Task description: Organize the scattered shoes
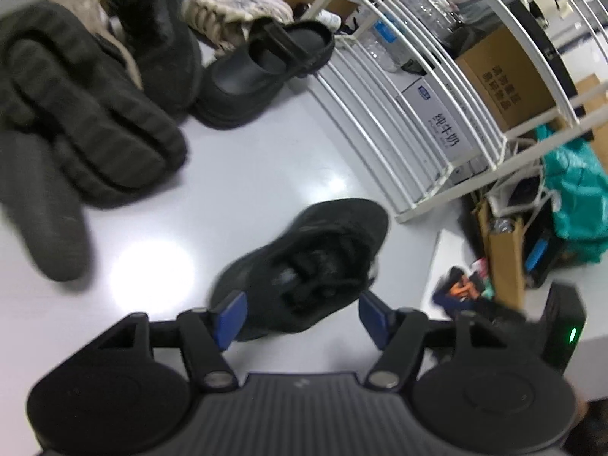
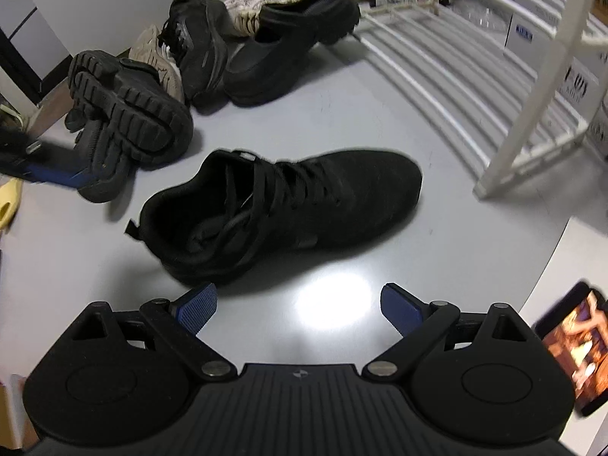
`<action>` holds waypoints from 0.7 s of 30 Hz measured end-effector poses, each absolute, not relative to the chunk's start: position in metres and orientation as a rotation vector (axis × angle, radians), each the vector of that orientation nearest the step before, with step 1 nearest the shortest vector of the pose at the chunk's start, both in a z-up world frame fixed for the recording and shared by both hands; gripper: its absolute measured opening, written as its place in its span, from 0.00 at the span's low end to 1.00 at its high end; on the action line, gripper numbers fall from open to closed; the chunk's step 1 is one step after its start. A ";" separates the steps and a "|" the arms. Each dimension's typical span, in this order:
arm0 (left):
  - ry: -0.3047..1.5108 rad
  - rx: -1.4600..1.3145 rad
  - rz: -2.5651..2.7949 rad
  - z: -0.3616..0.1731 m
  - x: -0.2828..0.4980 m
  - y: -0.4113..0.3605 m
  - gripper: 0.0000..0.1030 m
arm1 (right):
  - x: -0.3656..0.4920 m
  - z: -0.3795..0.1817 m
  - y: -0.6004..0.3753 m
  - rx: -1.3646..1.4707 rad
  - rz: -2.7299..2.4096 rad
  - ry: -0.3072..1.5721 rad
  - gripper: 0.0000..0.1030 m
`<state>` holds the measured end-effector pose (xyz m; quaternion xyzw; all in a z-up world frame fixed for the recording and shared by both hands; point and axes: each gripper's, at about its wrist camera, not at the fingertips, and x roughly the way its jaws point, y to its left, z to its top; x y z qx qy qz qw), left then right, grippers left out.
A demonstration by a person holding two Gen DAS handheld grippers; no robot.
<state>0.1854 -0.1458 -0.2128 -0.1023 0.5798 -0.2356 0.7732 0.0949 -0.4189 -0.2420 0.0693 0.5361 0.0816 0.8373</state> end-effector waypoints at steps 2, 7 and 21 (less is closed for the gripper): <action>1.228 -0.236 -0.464 -0.207 0.180 -0.129 0.66 | 0.098 -0.243 -0.419 0.146 0.164 1.136 0.93; 1.206 -0.256 -0.442 -0.202 0.176 -0.104 0.67 | 0.098 -0.247 -0.419 0.094 0.159 1.125 0.93; 1.100 -0.329 -0.330 -0.224 0.167 -0.034 0.70 | 0.109 -0.270 -0.414 -0.087 0.297 1.129 0.94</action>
